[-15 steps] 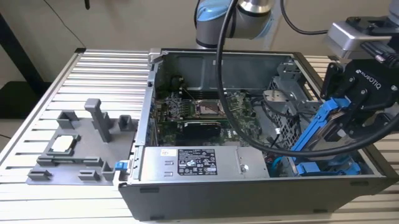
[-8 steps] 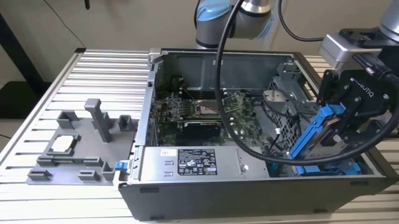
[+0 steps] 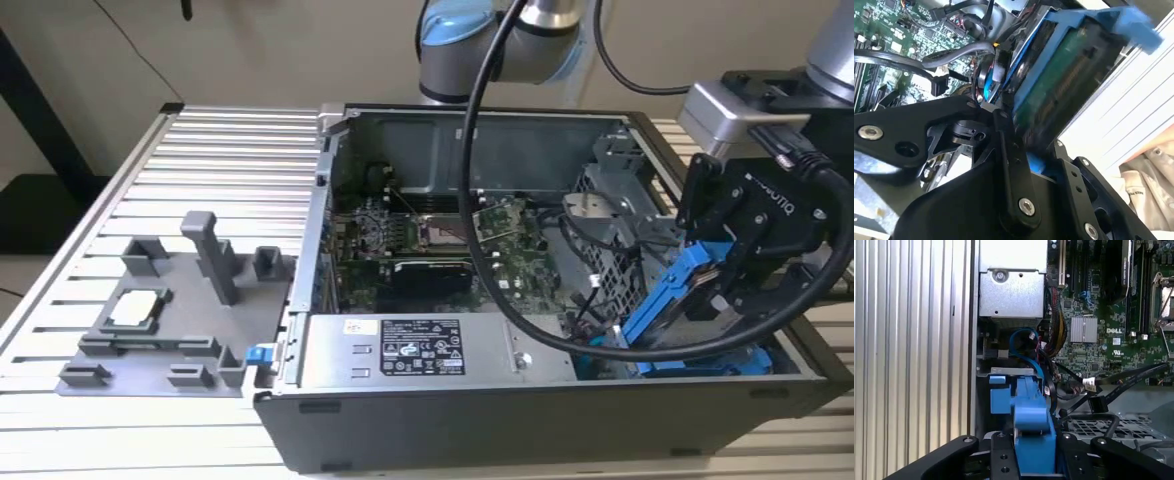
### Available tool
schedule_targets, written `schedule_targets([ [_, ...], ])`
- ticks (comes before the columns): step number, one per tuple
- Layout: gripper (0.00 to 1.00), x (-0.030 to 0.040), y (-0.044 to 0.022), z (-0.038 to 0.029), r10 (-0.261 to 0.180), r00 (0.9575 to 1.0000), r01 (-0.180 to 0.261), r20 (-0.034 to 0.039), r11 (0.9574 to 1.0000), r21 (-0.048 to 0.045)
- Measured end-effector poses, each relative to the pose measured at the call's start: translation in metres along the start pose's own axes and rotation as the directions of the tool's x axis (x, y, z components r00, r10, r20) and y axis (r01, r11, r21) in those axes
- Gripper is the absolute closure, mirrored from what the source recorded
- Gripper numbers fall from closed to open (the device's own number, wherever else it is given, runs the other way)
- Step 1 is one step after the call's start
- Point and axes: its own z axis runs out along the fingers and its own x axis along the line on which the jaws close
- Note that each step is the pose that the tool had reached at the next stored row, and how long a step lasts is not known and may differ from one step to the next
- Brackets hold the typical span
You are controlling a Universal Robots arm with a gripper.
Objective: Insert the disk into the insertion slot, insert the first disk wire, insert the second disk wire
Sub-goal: 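Insert the disk into the insertion slot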
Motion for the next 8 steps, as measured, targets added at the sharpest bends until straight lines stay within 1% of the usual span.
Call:
schedule_targets([
  [1,0.6,0.0,0.0,0.0,0.0,1.0,0.0,0.0001,1.0,0.0],
  [4,0.6,0.0,0.0002,-0.0034,0.0,1.0,0.0,0.0001,1.0,0.0],
  [5,0.6,0.0,0.0001,-0.0034,0.0,1.0,0.0,0.0002,1.0,0.0],
  [6,0.6,0.0,0.0005,-0.0035,0.001,1.0,-0.001,0.0023,1.0,0.0005],
  [8,0.6,-0.0001,0.001,-0.0035,0.002,0.9999,-0.002,0.0151,1.0,0.0019],
])
